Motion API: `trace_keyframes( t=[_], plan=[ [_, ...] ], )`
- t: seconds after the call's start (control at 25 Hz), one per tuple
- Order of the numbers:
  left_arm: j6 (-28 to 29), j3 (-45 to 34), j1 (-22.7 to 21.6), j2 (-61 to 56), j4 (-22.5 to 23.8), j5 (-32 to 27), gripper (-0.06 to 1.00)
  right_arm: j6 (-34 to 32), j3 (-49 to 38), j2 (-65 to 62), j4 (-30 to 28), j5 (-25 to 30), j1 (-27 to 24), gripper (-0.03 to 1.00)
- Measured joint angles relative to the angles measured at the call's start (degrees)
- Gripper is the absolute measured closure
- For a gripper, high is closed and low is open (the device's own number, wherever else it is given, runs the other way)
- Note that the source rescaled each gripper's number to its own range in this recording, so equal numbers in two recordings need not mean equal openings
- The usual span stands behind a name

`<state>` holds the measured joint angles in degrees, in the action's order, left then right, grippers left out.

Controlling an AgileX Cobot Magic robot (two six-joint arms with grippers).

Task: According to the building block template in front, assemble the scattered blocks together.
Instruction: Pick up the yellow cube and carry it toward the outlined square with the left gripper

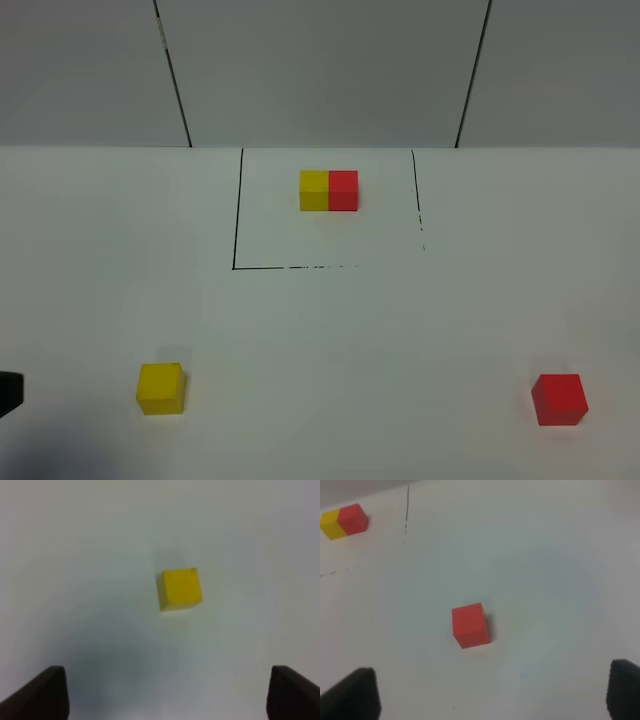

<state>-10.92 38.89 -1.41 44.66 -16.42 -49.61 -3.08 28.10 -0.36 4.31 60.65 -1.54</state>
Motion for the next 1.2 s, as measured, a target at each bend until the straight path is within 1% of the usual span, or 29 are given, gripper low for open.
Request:
trace_keyframes(
  t=[0.12,0.16,0.32,0.44,0.52,0.64,0.72,0.8,0.88,1.0,1.08,1.2],
  plan=[
    [0.1,2.9,0.0,10.7,-3.8,-1.5,0.03,0.0,0.0,0.0,0.0,0.0,0.0,0.16],
    [0.1,4.0,0.0,13.4,-4.4,-2.5,0.03,0.0,0.0,0.0,0.0,0.0,0.0,0.16],
    [0.4,7.7,0.0,22.5,-3.7,-5.0,0.03,0.0,0.0,0.0,0.0,0.0,0.0,0.16],
    [3.1,9.7,0.2,25.8,-1.9,-5.3,0.03,0.0,0.0,0.0,0.0,0.0,0.0,0.16],
    [4.6,10.8,1.1,27.3,-0.3,-5.4,0.03,0.0,0.0,0.0,0.0,0.0,0.0,0.16],
    [6.6,12.4,5.2,29.4,2.5,-5.3,0.03,0.0,0.0,0.0,0.0,0.0,0.0,0.16],
    [9.2,13.1,8.5,31.0,4.8,-4.8,0.03,0.0,0.0,0.0,0.0,0.0,0.0,0.16],
    [12.3,13.7,12.0,32.8,8.1,-4.1,0.03,0.0,0.0,0.0,0.0,0.0,0.0,0.16],
    [16.3,14.0,14.6,34.7,12.6,-3.6,0.03,0.0,0.0,0.0,0.0,0.0,0.0,0.16],
    [21.0,14.0,15.9,37.8,16.1,-3.5,0.03,0.0,0.0,0.0,0.0,0.0,0.0,0.16],
    [21.9,14.0,16.1,39.6,16.8,-3.5,0.03,0.0,0.0,0.0,0.0,0.0,0.0,0.16],
    [22.3,14.0,16.3,41.6,16.4,-2.7,0.01,0.0,0.0,0.0,0.0,0.0,0.0,0.16]
  ],
)
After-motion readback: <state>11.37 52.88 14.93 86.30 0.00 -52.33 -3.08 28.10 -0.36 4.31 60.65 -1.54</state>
